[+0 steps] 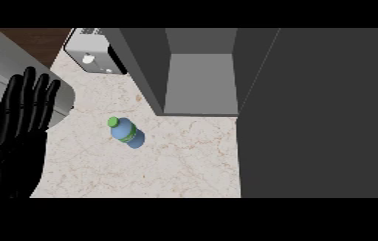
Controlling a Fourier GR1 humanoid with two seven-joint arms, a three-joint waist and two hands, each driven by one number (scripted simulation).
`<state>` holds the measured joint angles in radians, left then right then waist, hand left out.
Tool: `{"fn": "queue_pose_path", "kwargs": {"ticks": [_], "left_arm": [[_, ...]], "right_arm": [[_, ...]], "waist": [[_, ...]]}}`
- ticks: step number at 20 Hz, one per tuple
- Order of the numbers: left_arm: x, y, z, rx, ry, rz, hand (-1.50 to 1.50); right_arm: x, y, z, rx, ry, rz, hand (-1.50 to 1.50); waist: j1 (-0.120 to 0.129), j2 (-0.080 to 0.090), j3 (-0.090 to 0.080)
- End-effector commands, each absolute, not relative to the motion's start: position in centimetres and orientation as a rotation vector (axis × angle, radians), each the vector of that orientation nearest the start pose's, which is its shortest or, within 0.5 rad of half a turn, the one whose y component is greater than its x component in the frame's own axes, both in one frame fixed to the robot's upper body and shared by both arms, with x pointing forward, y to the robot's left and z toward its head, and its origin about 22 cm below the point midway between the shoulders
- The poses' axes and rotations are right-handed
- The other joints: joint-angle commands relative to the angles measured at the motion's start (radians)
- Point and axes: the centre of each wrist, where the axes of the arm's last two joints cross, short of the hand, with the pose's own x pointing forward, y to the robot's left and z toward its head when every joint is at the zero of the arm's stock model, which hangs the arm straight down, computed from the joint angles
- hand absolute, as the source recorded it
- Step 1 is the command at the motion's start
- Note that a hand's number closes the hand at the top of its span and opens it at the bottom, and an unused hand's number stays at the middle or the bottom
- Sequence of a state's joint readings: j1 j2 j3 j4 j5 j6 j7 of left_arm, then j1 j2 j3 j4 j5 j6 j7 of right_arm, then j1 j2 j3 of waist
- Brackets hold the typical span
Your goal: Pick up the bottled water, place it into the cabinet and close the cabinet
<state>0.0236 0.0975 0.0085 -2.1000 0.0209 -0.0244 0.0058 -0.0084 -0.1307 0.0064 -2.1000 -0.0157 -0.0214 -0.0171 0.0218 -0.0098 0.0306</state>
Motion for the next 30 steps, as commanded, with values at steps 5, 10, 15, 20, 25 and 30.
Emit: {"fn": "queue_pose_path", "kwargs": {"ticks": [5, 10, 15, 20, 25, 30], "left_arm": [[22.2, 26.3, 12.7, -0.251, -2.120, -0.268, -1.50], [22.4, 27.8, 11.6, -0.363, -1.819, -0.243, -1.50], [20.7, 28.8, 10.6, -0.375, -1.791, -0.215, -1.50], [18.4, 28.6, 12.8, -0.325, -1.755, -0.223, -1.50], [18.6, 27.9, 10.6, -0.303, -1.742, -0.224, -1.50], [19.5, 30.4, 9.8, -0.254, -1.741, -0.205, -1.50]], "right_arm": [[17.8, -24.3, 13.0, 0.046, -2.145, 0.080, -1.50], [15.8, -22.7, 12.9, 0.205, -1.865, 0.068, -1.50], [11.5, -24.3, 13.6, 0.203, -1.839, 0.076, -1.50], [10.2, -22.9, 14.9, 0.205, -1.851, 0.067, -1.50], [9.6, -25.0, 14.7, 0.211, -1.850, 0.078, -1.50], [8.4, -22.7, 13.8, 0.192, -1.830, 0.061, -1.50]], "waist": [[-0.036, 0.008, -0.031], [-0.032, 0.007, -0.031], [-0.030, 0.007, -0.030], [-0.025, 0.007, -0.031], [-0.028, 0.008, -0.030], [-0.029, 0.008, -0.031]]}}
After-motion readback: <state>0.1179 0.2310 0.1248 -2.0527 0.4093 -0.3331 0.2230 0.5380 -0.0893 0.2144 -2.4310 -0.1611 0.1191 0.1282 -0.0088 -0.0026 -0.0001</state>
